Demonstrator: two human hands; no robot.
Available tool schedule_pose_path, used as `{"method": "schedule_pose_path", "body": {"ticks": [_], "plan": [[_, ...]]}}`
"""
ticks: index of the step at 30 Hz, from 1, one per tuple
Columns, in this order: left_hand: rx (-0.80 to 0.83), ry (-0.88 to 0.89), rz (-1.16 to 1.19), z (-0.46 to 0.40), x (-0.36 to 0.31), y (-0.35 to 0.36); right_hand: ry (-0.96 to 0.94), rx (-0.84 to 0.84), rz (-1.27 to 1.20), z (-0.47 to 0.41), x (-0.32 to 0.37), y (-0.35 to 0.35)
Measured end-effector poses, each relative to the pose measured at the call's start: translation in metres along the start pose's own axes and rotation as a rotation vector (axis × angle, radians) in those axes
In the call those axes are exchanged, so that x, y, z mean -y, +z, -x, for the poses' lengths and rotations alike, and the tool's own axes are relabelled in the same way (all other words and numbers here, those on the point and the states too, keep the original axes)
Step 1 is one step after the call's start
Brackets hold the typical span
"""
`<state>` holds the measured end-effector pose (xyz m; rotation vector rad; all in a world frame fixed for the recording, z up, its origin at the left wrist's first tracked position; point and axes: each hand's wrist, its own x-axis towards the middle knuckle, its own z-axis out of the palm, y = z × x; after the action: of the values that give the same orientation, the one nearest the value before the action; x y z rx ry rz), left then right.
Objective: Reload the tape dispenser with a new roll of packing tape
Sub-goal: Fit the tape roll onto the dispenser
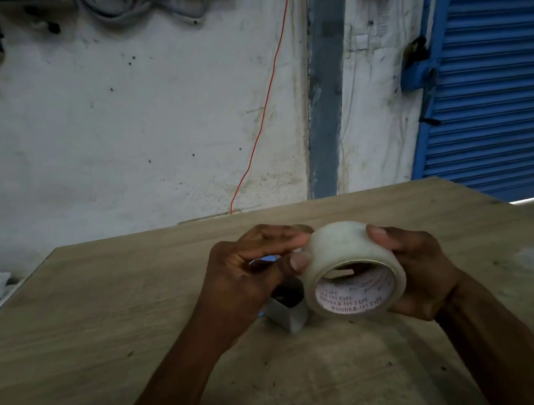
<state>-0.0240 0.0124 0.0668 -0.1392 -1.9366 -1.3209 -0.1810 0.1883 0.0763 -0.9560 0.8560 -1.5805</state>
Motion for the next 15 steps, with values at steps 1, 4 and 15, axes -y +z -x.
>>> {"method": "schedule_pose_path", "body": {"ticks": [1,4,15], "plan": [[-0.029,0.011,0.013,0.001,0.000,0.003,-0.018,0.021,-0.058,-0.002,-0.003,0.003],[-0.045,0.040,0.026,0.000,0.001,0.004,-0.067,0.005,-0.055,-0.006,-0.006,0.011],[-0.048,0.076,-0.126,0.004,-0.005,0.011,-0.183,-0.173,-0.085,-0.009,-0.022,0.013]]}}
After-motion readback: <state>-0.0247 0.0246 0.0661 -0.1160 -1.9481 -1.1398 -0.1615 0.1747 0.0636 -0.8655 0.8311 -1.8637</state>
